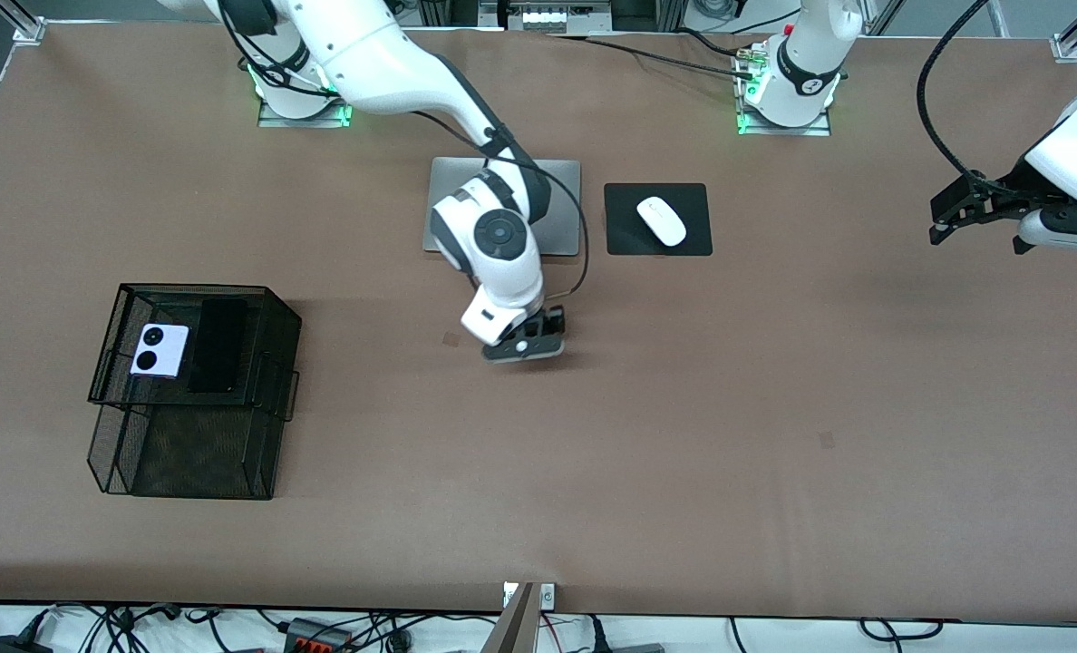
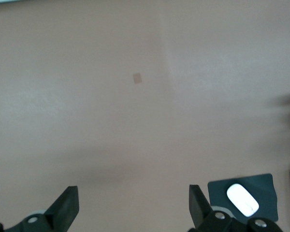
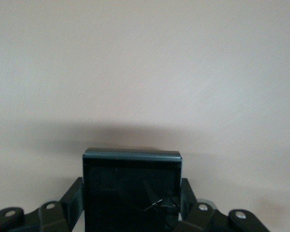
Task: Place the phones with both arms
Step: 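Carry the black flip phone over the basket with the right gripper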
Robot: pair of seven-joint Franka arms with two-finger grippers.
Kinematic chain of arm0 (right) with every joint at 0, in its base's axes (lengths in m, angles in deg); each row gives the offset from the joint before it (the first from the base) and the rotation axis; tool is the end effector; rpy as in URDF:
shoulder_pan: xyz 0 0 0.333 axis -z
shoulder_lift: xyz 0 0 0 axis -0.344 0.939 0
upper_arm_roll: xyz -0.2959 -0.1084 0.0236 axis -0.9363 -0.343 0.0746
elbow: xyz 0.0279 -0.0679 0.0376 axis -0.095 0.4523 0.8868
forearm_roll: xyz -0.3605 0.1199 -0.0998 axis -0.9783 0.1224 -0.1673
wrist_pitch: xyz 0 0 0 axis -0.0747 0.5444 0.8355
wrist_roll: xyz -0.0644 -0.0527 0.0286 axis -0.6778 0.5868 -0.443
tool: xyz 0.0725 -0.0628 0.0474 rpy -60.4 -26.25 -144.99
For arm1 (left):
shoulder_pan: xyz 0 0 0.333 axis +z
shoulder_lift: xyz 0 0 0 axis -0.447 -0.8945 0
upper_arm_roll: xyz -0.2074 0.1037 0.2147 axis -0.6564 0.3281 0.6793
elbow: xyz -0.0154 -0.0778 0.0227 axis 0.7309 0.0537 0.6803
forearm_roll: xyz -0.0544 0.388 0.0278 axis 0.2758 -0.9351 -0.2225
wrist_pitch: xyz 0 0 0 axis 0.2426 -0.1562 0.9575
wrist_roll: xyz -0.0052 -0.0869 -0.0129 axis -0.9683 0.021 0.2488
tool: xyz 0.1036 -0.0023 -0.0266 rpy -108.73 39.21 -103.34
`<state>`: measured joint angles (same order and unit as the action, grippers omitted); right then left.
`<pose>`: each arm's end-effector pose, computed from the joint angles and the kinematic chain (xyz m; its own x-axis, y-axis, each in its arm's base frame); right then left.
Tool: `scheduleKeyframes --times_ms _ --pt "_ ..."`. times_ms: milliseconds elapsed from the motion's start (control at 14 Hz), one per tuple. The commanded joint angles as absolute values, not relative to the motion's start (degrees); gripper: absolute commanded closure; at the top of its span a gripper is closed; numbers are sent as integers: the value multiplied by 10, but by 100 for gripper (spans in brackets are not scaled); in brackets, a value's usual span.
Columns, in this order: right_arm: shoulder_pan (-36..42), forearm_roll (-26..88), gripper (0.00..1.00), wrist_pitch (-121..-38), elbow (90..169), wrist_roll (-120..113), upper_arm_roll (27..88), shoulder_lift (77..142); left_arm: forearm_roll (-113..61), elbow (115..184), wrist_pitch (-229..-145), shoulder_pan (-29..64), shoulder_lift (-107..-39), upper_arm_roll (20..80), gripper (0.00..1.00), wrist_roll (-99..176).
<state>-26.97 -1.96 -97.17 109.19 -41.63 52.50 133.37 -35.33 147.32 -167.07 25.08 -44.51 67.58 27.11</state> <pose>0.5798 0.4732 0.2349 0.9856 0.0785 0.1496 0.0811 -0.9966 -0.0112 0.5495 -0.0174 0.6031 0.9917 -0.1200 0.0468 -0.1196 -0.9927 -0.0121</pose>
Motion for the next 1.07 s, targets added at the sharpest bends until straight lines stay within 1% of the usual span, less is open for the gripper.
scheduleKeyframes --times_ms 0,143,287,501,573,1003 --pt "-264 -25 89 -850 1007 -422 463 1316 -349 1455 -1649 257 -453 669 0 274" --pt "-228 -25 89 -765 949 -416 455 1316 -349 1455 -1648 258 -453 669 0 275" --pt "-181 -25 89 -727 927 -390 452 1315 -349 1454 -1623 258 -452 669 0 275" --pt "-72 -16 89 -722 927 -280 465 1315 -349 1453 -1623 258 -453 669 0 274" --pt "-48 -7 89 -721 927 -243 466 1315 -349 1452 -1624 257 -453 669 0 274" --pt "55 -4 89 -733 927 -101 465 1318 -349 1446 -1623 251 -453 668 0 274"
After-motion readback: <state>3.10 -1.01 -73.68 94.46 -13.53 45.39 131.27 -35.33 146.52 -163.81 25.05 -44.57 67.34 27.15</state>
